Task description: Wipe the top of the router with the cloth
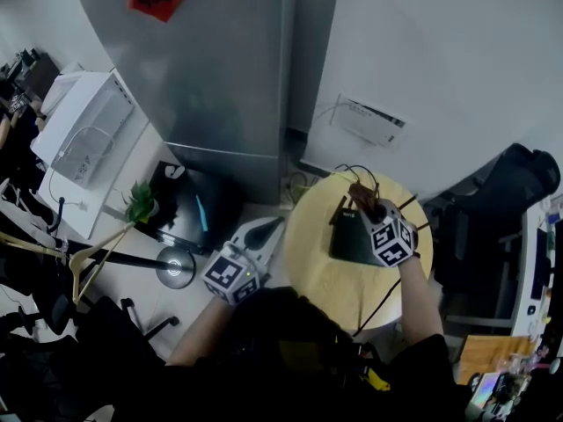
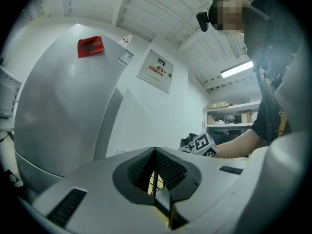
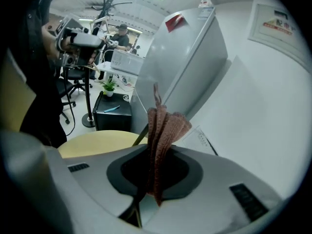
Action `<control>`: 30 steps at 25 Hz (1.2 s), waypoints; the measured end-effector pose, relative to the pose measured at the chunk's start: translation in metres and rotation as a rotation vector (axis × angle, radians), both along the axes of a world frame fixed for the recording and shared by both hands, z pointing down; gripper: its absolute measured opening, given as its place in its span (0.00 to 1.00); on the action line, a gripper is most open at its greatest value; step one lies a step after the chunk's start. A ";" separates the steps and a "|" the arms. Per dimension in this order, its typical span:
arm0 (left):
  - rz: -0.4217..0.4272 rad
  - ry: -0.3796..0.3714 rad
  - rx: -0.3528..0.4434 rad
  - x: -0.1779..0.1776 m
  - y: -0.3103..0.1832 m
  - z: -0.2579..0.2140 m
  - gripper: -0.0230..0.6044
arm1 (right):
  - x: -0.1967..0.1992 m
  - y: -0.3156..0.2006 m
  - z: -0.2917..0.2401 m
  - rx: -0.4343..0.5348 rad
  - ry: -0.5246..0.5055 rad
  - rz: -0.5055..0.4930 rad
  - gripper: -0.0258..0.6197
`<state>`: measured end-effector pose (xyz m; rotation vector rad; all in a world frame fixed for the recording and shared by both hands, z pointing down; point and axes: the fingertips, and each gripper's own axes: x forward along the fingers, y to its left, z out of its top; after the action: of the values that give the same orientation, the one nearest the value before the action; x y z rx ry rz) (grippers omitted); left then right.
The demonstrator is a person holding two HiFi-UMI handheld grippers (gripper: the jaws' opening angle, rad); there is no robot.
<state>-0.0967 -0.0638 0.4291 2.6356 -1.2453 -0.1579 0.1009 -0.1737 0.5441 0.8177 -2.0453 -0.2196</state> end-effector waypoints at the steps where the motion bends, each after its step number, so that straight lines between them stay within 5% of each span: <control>1: 0.000 0.001 0.000 0.000 0.000 0.000 0.03 | 0.004 0.004 0.003 -0.029 0.001 0.015 0.14; 6: -0.007 -0.006 -0.014 -0.002 0.001 0.009 0.03 | 0.042 0.016 0.069 -0.230 0.008 0.226 0.14; 16: -0.084 -0.023 -0.089 -0.021 0.001 0.026 0.03 | 0.046 -0.025 0.132 -0.565 -0.319 0.630 0.14; 24: -0.183 -0.047 -0.114 -0.050 0.007 0.033 0.03 | 0.048 -0.041 0.162 -0.630 -0.243 0.709 0.14; 30: -0.197 -0.044 -0.101 -0.055 0.009 0.030 0.03 | 0.037 -0.042 0.158 -0.605 -0.267 0.654 0.14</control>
<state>-0.1518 -0.0548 0.4588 2.4414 -1.4858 -0.0671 0.1384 -0.2154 0.7019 1.0963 -1.8009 0.8664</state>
